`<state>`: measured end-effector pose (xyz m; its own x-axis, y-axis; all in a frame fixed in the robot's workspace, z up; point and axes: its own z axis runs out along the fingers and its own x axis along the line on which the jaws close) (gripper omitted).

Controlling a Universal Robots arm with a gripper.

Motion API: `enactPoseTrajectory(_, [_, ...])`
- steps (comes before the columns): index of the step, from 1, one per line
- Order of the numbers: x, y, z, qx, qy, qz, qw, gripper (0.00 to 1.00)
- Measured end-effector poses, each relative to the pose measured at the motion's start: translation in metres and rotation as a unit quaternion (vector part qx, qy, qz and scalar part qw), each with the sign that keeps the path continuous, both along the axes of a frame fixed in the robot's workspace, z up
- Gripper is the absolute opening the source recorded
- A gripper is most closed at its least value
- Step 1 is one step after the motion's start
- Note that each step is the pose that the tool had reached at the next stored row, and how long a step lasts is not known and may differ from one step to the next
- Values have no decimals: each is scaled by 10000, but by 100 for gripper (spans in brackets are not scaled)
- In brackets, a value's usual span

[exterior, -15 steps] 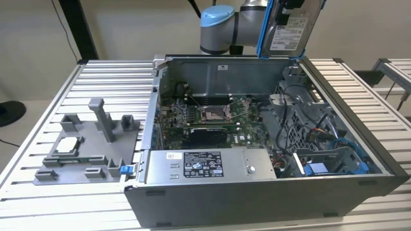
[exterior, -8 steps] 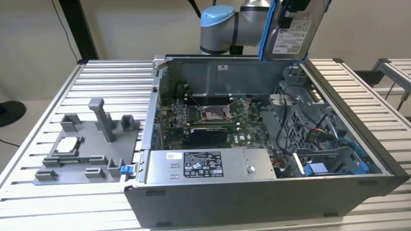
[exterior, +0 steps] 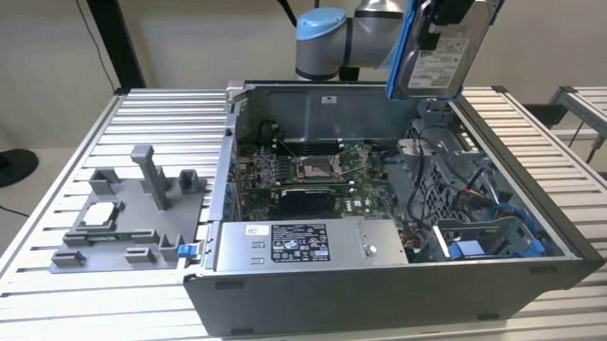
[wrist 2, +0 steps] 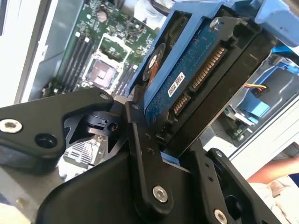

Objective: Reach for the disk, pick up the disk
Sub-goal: 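Pick up the disk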

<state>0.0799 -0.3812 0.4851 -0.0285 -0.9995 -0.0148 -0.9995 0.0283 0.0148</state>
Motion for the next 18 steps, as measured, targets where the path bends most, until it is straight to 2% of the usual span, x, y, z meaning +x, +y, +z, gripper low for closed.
enactPoseTrajectory(5, [0, -141, -1, 1, 0, 0, 10000, 0])
enactPoseTrajectory(18, [0, -473, -1, 0, 0, 0, 10000, 0])
